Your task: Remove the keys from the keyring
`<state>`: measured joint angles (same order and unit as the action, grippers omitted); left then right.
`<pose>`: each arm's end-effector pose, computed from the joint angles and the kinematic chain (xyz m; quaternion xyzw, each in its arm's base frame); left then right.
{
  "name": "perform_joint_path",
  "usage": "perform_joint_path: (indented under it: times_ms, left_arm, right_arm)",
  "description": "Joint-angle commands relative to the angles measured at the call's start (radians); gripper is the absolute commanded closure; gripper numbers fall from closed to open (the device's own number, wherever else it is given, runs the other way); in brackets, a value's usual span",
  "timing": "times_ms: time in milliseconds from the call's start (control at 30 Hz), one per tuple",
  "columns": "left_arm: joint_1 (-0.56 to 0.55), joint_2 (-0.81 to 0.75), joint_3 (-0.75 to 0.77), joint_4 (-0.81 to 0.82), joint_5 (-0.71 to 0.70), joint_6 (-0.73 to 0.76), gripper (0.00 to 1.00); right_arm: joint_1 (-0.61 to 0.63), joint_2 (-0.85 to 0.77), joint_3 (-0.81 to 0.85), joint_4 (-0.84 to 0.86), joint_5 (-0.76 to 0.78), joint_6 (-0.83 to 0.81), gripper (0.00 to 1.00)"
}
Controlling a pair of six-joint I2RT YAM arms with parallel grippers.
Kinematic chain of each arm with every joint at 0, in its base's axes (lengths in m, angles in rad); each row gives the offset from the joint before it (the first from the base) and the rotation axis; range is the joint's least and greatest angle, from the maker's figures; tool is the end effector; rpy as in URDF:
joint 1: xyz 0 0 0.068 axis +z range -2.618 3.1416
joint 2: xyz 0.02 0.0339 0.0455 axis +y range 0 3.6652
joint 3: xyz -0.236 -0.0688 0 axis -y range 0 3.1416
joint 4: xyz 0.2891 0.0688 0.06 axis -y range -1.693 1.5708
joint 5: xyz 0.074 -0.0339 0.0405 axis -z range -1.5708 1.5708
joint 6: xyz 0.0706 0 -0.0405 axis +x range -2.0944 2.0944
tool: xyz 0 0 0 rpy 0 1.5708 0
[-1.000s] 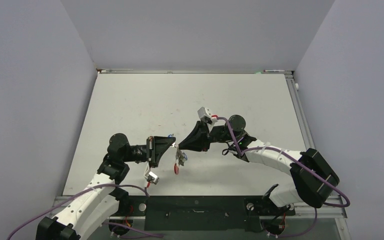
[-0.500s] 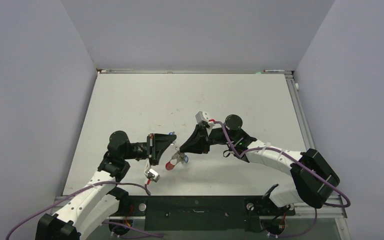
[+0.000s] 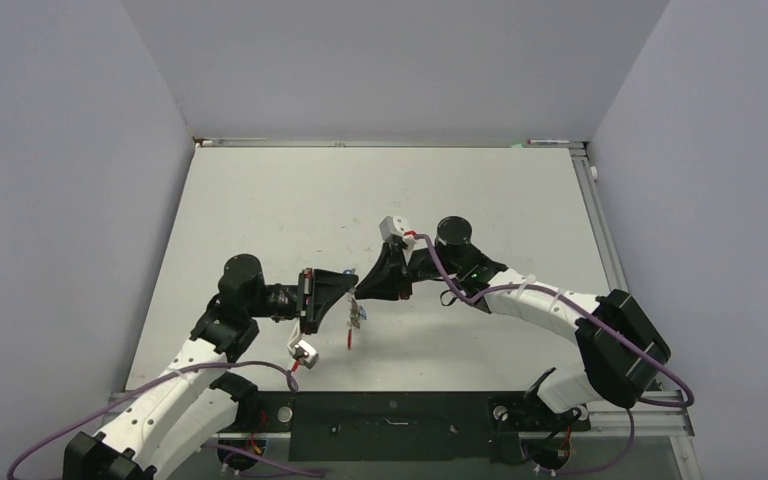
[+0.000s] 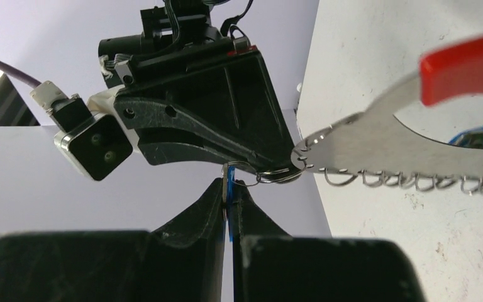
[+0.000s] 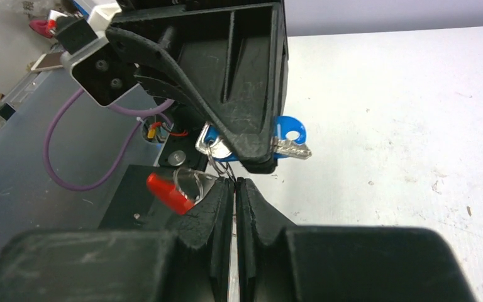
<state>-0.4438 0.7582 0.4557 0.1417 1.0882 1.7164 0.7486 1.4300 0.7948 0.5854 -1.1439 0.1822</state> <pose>0.1970 -0.1629 0.2298 0.7328 0.0112 0.0124 0.6802 0.2188 0.2909 0.2188 -0.5285 0.4807 0.6105 0.3419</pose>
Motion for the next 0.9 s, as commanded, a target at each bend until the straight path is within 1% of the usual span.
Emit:
perform_joint_path:
  times_ms: [0, 100, 133, 167, 200, 300, 367, 467, 600, 767, 867]
  left_arm:
    - [-0.022, 0.012, 0.072, -0.084, -0.02, 0.017, 1.0]
    - [-0.022, 0.019, 0.093, -0.106, -0.059, -0.009, 1.0]
    - [-0.022, 0.021, 0.098, -0.108, -0.071, -0.02, 1.0]
    - [-0.021, 0.024, 0.103, -0.11, -0.084, -0.03, 1.0]
    - [-0.021, 0.027, 0.11, -0.116, -0.097, -0.04, 1.0]
    - [-0.021, 0.043, 0.131, -0.156, -0.137, -0.045, 1.0]
    - [-0.021, 0.058, 0.149, -0.208, -0.165, -0.035, 1.0]
    - [-0.021, 0.081, 0.171, -0.248, -0.207, -0.029, 1.0]
    - [-0.023, 0.123, 0.213, -0.308, -0.265, -0.054, 1.0]
    - [-0.028, 0.177, 0.273, -0.371, -0.341, -0.094, 1.0]
    - [-0.041, 0.214, 0.318, -0.415, -0.385, -0.111, 1.0]
  right_arm:
    - [0.008, 0.016, 0.067, -0.04, -0.021, -0.086, 0.94]
    - [-0.007, 0.009, 0.07, -0.06, -0.02, -0.1, 0.85]
    - [-0.014, 0.007, 0.07, -0.071, -0.018, -0.105, 0.78]
    - [-0.022, 0.002, 0.07, -0.08, -0.013, -0.108, 0.67]
    - [-0.031, 0.0, 0.071, -0.087, -0.007, -0.109, 0.59]
    - [-0.069, -0.012, 0.078, -0.115, 0.003, -0.115, 0.43]
    - [-0.096, -0.02, 0.083, -0.143, 0.012, -0.125, 0.35]
    - [-0.146, -0.025, 0.097, -0.196, 0.027, -0.125, 0.26]
    - [-0.225, -0.018, 0.154, -0.335, 0.044, -0.147, 0.2]
    - [-0.279, -0.004, 0.263, -0.615, 0.093, -0.299, 0.14]
    - [-0.328, 0.043, 0.34, -0.779, 0.121, -0.358, 0.12]
